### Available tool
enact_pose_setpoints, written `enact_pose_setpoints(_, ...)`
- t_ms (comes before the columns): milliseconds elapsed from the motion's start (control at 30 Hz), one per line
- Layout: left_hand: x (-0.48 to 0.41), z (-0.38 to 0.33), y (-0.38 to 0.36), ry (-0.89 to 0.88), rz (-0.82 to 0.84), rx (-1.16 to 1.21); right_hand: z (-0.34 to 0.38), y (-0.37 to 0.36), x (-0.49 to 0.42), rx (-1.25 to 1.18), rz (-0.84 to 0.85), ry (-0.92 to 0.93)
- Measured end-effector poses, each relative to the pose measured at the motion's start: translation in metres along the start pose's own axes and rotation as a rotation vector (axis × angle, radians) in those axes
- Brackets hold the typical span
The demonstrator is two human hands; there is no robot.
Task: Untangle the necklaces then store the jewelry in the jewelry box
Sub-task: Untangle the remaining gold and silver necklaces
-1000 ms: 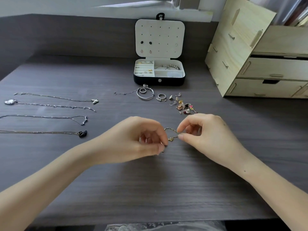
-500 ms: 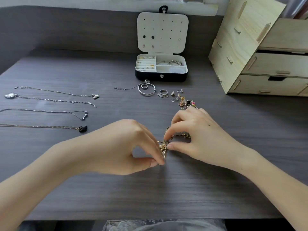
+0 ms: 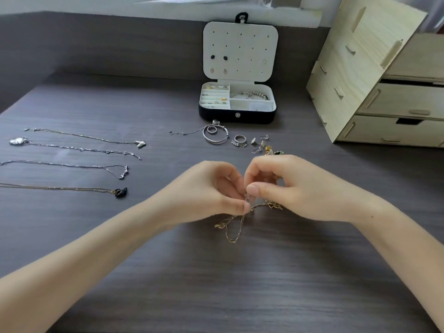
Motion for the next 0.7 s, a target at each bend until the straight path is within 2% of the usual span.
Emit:
enact_pose_setpoints(167, -0.005, -0.001, 0.004, 0.076, 0.023, 0.140, -0.003, 0.006, -0.008, -0.252, -0.008, -0.047)
enact_pose_setpoints(367, -0.007, 0.002, 0.009, 0.068, 0.094, 0.174, -0.013, -0.001, -0.008, -0.343, -0.057, -0.091)
enact_pose_setpoints(600, -0.008, 0.002, 0.012, 0.031, 0.066, 0.053, -0.017, -0.010, -0.005, -0.377, -0.118, -0.107)
enact_pose_setpoints(700, -0.007, 0.003, 0.013, -0.037, -0.021, -0.098, -0.016, -0.015, -0.004, -0.407, -0.151, -0.098)
Point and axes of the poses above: each hand's wrist, its own x-axis away from the middle knuckle, its own y-axis out of the back of the hand, z = x × y, the point moved 2 cm from there along -x, towards the middle knuckle, and after that the axes turned 8 degrees about -z, right-handed, at the moved point
